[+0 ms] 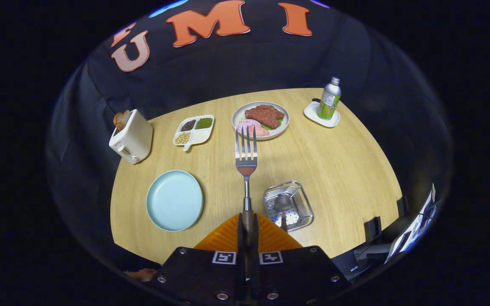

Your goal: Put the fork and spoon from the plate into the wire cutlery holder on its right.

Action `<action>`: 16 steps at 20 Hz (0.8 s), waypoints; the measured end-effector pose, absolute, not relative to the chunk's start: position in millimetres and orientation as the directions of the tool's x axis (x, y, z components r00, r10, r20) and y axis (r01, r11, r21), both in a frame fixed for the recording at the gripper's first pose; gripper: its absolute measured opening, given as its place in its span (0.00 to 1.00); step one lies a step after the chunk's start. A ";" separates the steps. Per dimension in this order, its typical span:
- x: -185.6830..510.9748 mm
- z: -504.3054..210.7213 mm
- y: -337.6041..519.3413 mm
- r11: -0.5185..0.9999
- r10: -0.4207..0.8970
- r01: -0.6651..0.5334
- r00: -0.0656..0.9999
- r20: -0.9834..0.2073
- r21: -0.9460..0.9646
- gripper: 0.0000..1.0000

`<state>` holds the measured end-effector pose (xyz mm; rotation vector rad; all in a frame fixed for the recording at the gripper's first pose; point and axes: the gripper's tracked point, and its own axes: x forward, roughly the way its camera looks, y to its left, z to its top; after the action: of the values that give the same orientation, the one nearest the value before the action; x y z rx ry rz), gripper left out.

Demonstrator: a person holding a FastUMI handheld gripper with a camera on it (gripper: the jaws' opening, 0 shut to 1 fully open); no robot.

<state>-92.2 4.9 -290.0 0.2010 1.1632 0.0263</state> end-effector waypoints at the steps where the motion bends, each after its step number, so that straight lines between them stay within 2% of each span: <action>1: -95.0 -291.6 -5.8 0.983 0.119 0.084 0.389 -0.914 0.163 0.06; 4: -103.9 -298.5 -29.2 0.987 0.115 0.069 0.348 -0.931 0.147 0.06; 16: -149.0 -338.7 -59.1 0.986 0.105 -0.143 0.088 -0.991 0.091 0.05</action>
<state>-149.0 -59.1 -338.7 -0.0311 1.4712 0.1841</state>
